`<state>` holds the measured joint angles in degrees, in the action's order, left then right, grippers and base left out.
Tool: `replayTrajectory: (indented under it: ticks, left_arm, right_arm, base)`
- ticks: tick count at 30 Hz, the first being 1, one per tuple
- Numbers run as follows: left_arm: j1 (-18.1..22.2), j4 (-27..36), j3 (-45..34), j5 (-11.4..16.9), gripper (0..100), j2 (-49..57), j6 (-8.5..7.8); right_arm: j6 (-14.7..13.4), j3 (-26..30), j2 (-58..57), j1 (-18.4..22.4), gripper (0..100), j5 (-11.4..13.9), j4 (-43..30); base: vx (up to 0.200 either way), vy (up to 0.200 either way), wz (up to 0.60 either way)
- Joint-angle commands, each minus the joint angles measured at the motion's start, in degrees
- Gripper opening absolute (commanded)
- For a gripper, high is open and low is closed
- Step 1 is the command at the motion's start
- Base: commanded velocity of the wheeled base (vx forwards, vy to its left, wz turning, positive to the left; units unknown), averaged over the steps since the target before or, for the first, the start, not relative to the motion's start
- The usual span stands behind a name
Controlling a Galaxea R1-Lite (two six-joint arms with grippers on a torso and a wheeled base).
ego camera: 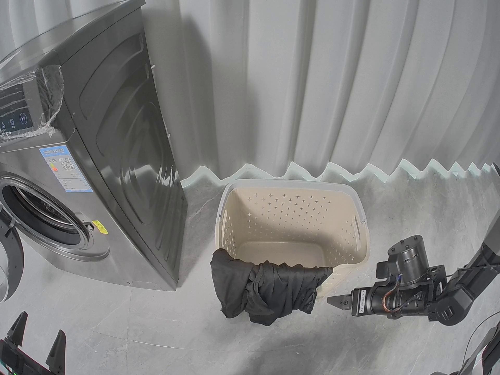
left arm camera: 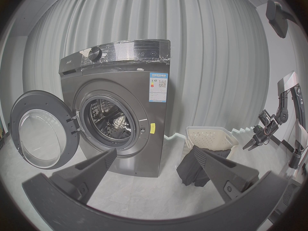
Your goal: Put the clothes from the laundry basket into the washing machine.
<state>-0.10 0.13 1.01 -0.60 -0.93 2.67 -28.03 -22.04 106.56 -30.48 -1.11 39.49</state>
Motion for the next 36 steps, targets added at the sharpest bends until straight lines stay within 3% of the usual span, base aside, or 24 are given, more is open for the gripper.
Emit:
replayTrajectory:
  ticks: [1, 10, 25, 36]
  left_arm:
    - [0.0, 0.0, -0.8, 0.0, 100, 0.8, -0.03]
    - [0.0, 0.0, -0.9, 0.0, 100, 0.8, 0.05]
    - [0.0, 0.0, -0.9, -0.1, 100, 0.8, 0.05]
    - [0.0, 0.0, -0.9, -0.1, 100, 0.8, 0.05]
  right_arm:
    - [-0.1, -2.1, 5.2, -0.1, 100, 0.0, 1.9]
    - [0.0, -7.3, 16.2, -0.3, 100, -1.4, 10.1]
    - [0.0, -18.7, 24.6, -0.7, 100, -1.4, 9.6]
    - [-0.4, -22.3, 28.9, -1.3, 100, -1.5, 10.2]
  base:
    - [0.0, 0.0, 0.0]
    - [0.0, 0.0, 0.0]
    - [0.0, 0.0, 0.0]
    - [0.0, 0.0, 0.0]
